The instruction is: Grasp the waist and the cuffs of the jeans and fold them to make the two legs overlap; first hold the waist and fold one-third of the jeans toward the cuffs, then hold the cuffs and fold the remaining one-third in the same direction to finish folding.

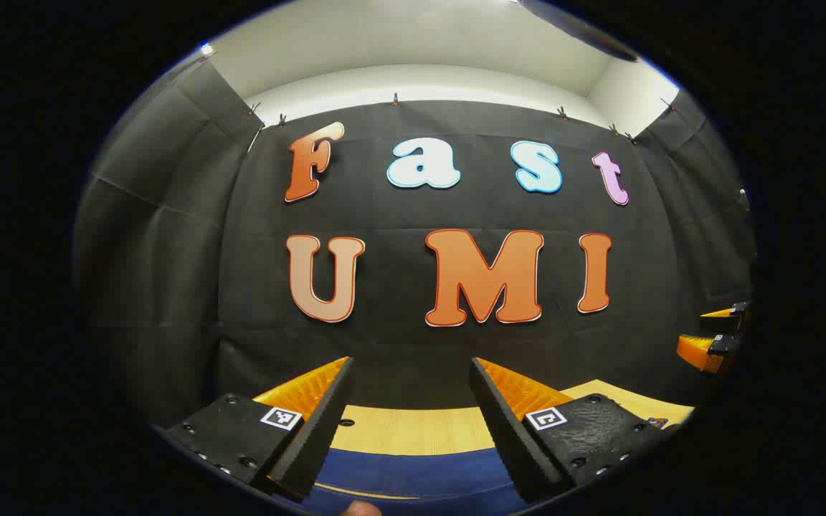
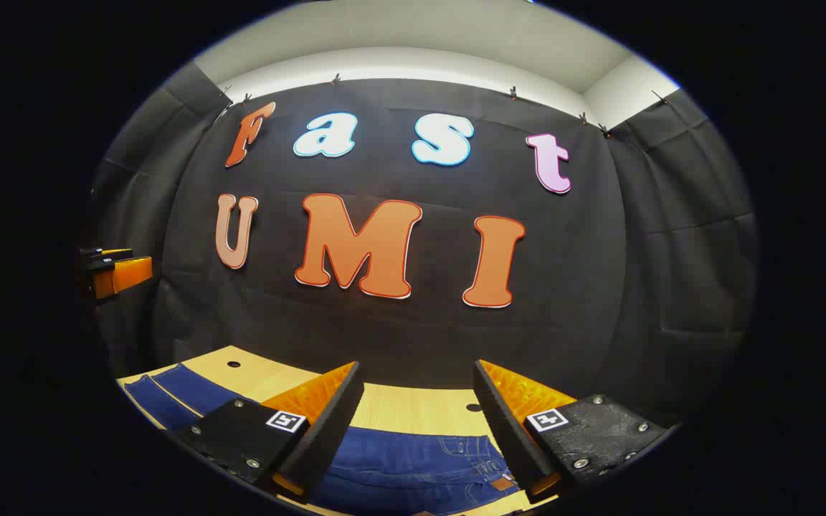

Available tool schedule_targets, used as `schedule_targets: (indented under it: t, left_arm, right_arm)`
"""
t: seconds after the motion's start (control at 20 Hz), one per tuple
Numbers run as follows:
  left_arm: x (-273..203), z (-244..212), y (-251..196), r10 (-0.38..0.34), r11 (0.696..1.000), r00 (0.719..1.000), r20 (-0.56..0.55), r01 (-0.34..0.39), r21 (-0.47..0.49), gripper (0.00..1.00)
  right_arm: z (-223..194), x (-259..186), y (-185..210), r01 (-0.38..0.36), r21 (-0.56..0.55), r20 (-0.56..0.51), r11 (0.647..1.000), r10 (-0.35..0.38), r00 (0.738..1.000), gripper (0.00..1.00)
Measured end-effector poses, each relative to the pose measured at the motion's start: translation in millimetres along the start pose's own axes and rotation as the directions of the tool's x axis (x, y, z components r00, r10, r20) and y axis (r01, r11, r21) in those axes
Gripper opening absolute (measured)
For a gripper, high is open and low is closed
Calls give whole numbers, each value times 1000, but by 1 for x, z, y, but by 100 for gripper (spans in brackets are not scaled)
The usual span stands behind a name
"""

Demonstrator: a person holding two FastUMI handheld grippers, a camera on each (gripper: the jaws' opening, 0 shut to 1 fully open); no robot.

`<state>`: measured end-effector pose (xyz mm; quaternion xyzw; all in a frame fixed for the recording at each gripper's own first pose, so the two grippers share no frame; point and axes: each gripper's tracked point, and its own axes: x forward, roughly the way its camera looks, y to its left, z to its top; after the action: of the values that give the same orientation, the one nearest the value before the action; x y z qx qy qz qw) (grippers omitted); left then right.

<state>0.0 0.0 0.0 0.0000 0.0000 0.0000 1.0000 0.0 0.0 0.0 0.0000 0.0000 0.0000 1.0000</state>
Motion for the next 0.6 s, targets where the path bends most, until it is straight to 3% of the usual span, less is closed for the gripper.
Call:
schedule_targets:
  t: [0.25, 0.35, 0.6]
  left_arm:
    - [9, 1, 16, -6, 1000, 1000, 15, 6, 25, 97]
    - [12, -4, 19, -6, 1000, 1000, -2, 7, 20, 97]
    - [12, -11, 22, 6, 1000, 1000, -17, -6, 13, 97]
  right_arm:
    - [8, -2, 37, -18, 9, 3, 1000, 18, 1000, 96]
    - [4, -3, 45, -20, 1, -7, 1000, 20, 1000, 93]
    - [-1, -6, 58, -42, 15, -26, 999, 42, 999, 96]
